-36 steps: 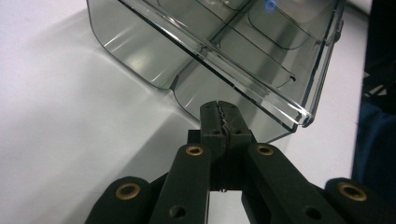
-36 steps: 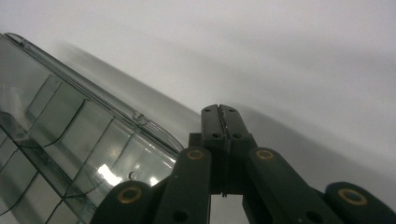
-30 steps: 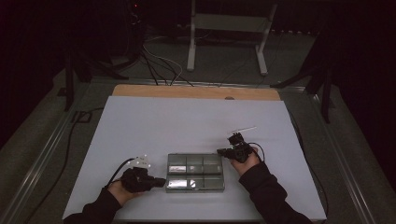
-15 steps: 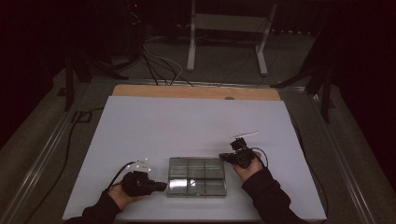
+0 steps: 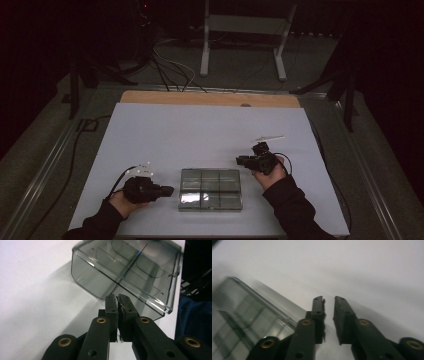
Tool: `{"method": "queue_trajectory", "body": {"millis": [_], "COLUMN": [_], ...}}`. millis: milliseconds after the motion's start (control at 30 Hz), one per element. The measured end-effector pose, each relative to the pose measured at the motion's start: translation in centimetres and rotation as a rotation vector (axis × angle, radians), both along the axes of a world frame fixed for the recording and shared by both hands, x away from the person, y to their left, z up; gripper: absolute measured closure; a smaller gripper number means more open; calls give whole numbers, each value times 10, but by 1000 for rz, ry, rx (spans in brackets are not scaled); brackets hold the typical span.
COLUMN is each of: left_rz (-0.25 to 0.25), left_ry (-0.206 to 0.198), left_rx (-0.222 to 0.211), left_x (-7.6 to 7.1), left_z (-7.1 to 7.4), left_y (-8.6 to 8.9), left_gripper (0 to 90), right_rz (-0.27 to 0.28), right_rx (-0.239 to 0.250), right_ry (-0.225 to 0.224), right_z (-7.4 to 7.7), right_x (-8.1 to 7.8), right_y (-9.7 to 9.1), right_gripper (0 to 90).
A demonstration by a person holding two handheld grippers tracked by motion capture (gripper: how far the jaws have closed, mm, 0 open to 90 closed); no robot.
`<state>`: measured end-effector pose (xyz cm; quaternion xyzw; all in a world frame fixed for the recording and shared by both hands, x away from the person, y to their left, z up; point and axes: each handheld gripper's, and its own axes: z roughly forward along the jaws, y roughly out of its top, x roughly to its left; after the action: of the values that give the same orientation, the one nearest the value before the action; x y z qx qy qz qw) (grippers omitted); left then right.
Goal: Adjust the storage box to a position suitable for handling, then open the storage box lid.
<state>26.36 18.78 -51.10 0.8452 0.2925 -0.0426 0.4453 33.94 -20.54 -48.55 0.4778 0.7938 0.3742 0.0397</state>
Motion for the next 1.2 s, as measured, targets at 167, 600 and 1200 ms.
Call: {"method": "queue_trajectory", "body": {"millis": [167,600,1200], "left_rz": [-18,-6,-25], "left_ry": [-25,-99,-136], "left_rx": [-17,21,-63], "left_x": [2,0,-1], "left_z": [9,35,37], "left_y": [3,-10,-1], "left_gripper": [827,392,21], "right_rz": [70,148,303], "right_rx": [51,160,298], "right_ry": [-67,-136,-239], "right_z": [15,38,29], "right_x": [-6,-24,-58], "right_y": [-2,-10,-31], "right_gripper": [577,307,106]}}
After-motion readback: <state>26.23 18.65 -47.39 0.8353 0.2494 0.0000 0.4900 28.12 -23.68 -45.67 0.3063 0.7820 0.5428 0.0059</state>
